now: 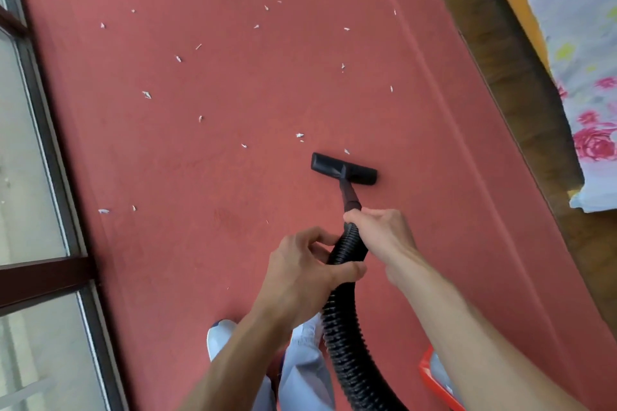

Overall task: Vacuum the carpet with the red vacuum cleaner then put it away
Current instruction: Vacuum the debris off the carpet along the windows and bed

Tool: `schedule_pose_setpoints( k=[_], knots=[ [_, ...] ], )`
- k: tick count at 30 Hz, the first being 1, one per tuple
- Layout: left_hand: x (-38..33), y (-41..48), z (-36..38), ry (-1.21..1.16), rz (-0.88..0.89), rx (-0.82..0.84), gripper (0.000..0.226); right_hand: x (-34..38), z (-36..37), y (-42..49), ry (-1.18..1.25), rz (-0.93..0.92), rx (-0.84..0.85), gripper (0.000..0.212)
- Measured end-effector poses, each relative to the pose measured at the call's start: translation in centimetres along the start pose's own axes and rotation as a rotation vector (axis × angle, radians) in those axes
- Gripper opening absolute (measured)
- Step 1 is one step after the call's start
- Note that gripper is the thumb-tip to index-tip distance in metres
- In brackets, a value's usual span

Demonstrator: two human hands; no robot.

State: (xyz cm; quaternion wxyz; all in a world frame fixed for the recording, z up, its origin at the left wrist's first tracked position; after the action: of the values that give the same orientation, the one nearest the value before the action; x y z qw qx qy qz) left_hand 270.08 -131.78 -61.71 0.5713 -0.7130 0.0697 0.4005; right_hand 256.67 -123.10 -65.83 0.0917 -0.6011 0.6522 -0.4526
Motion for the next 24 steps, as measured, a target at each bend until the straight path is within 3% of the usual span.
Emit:
schedule_pose_setpoints(
  k=[2,5,7,12,15,16,20,22,24],
  knots=[
    [-0.1,1.2,0.7,-0.014,-0.025,-0.037,0.026,0.0,0.1,1.4,0.062,-0.006,-0.011,0.049],
    [-0.1,3.1,1.5,-0.048,-0.049,-0.091,0.033,0.6,0.4,3.5,0.085,-0.058,0.011,0.062],
    [-0.3,3.6,1.4,-0.070,-0.042,-0.088,0.031,1.1,0.2,4.0,0.089,-0.075,0.011,0.061],
    [-1.7,1.6,0.4,-0.015,0.048,0.096,0.023,0.3,-2.0,2.5,0.013,-0.052,0.062,0.026],
    [-2.5,1.5,0.6,0.056,0.033,0.097,0.026,0.0,-2.4,2.2,0.036,-0.043,0.083,0.016],
    [-2.7,1.9,0.8,0.052,0.013,0.074,0.028,0.2,-2.2,2.5,0.066,-0.050,0.082,0.019],
    [-2.7,4.7,2.1,-0.001,-0.053,-0.048,0.032,1.1,-1.0,5.5,0.142,-0.067,0.066,0.070],
    [-2.5,5.5,2.7,-0.019,-0.063,-0.107,0.030,1.6,-0.4,6.3,0.102,-0.079,0.103,0.078],
    [-2.6,5.5,2.7,-0.024,-0.055,-0.143,0.027,2.3,-0.5,6.4,0.074,-0.091,0.099,0.065]
  ],
)
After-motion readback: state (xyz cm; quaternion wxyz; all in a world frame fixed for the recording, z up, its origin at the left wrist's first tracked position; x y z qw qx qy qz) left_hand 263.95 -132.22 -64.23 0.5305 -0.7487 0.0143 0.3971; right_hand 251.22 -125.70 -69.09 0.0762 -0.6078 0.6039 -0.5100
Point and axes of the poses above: each hand's wrist, its own y-axis towards the middle knuckle, its own z-axis out of the palm, x = y × z, the point moved 4 cm from there along y, towards the middle knuckle, and after that the axes turned 3 degrees about -z, right-handed, at the moved point
